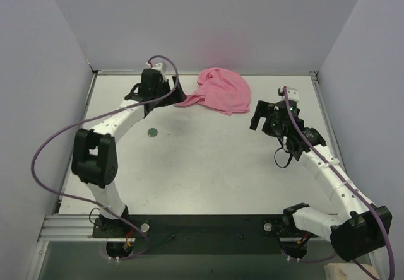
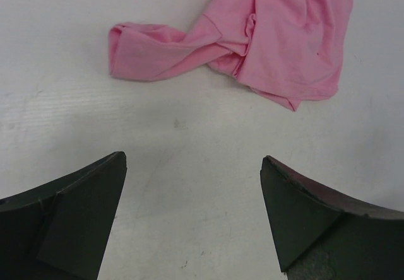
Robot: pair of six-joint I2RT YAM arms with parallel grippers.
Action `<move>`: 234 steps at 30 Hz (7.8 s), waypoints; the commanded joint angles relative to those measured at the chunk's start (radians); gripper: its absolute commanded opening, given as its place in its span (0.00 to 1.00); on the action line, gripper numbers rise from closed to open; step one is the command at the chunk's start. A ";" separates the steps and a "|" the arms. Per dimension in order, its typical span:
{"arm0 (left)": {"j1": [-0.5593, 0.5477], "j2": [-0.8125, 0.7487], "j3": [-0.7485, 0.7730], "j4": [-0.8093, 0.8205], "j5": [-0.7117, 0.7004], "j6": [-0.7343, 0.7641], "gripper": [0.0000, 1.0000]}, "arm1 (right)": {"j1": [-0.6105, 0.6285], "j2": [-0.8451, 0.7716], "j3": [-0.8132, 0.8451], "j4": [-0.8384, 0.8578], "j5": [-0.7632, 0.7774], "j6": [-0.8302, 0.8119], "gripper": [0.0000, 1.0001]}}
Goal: Pin the brooch onto the clothing
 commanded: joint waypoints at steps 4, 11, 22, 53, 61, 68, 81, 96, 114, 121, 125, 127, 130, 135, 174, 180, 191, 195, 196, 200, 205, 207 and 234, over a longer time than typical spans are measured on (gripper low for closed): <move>-0.098 0.374 0.395 0.024 0.166 -0.014 0.88 | -0.007 0.011 0.016 -0.014 -0.022 0.010 1.00; -0.110 0.630 0.648 -0.008 0.221 -0.023 0.83 | -0.025 0.013 -0.001 -0.022 -0.034 0.010 1.00; -0.126 0.724 0.724 0.013 0.260 -0.043 0.50 | -0.045 0.018 -0.006 -0.029 -0.036 0.010 1.00; -0.296 0.388 1.165 -0.169 0.282 0.147 0.00 | -0.053 -0.137 -0.030 -0.054 -0.053 0.027 1.00; -0.394 0.323 1.313 -0.080 0.170 0.098 0.00 | -0.054 -0.203 -0.036 -0.077 -0.045 0.023 1.00; -0.458 0.267 1.319 0.015 0.102 0.113 0.00 | -0.053 -0.285 -0.038 -0.115 -0.050 0.015 1.00; -0.423 0.123 0.948 -0.065 -0.124 0.110 0.00 | -0.047 -0.296 -0.035 -0.147 -0.115 -0.023 1.00; -0.242 -0.192 0.363 0.159 -0.143 0.003 0.00 | 0.264 -0.052 -0.009 -0.082 -0.149 -0.072 0.95; -0.443 -0.354 0.371 0.163 -0.253 0.081 0.00 | 0.424 0.175 -0.171 0.302 -0.007 -0.010 0.79; -0.458 -0.414 0.300 0.183 -0.261 0.060 0.00 | 0.410 0.225 -0.122 0.273 0.215 -0.013 0.39; -0.466 -0.454 0.261 0.206 -0.238 0.052 0.00 | 0.371 0.231 -0.104 0.259 0.300 -0.033 0.18; -0.469 -0.468 0.221 0.266 -0.215 0.049 0.00 | 0.337 0.235 -0.099 0.270 0.290 -0.030 0.05; -0.477 -0.493 0.181 0.309 -0.198 0.041 0.00 | 0.274 0.229 -0.099 0.313 0.230 -0.028 0.00; -0.491 -0.497 0.179 0.300 -0.244 0.031 0.00 | 0.246 0.194 -0.069 0.308 0.167 -0.046 0.00; -0.696 -0.161 0.573 0.289 -0.514 0.070 0.00 | 0.722 -0.050 -0.214 0.406 0.360 -0.097 0.72; -0.716 -0.123 0.644 0.279 -0.507 0.089 0.00 | 0.765 0.083 -0.142 0.360 0.578 -0.056 0.72; -0.733 -0.140 0.638 0.295 -0.491 0.090 0.00 | 0.763 0.192 -0.047 0.357 0.664 -0.085 0.70; -0.736 -0.140 0.636 0.299 -0.484 0.087 0.00 | 0.765 0.205 -0.038 0.368 0.624 -0.068 0.74; -0.736 -0.140 0.635 0.299 -0.481 0.084 0.00 | 0.763 0.215 -0.026 0.366 0.630 -0.066 0.74; -0.738 -0.146 0.626 0.309 -0.459 0.064 0.00 | 0.757 0.313 0.037 0.330 0.688 -0.051 0.66; -0.736 -0.154 0.610 0.309 -0.451 0.064 0.00 | 0.728 0.395 0.097 0.285 0.722 -0.016 0.14; -0.738 -0.163 0.598 0.311 -0.468 0.081 0.00 | 0.716 0.396 0.097 0.270 0.714 -0.016 0.00; -0.478 -0.611 -0.250 0.144 -0.861 -0.135 0.00 | 0.467 -0.223 -0.323 0.087 0.549 -0.080 0.01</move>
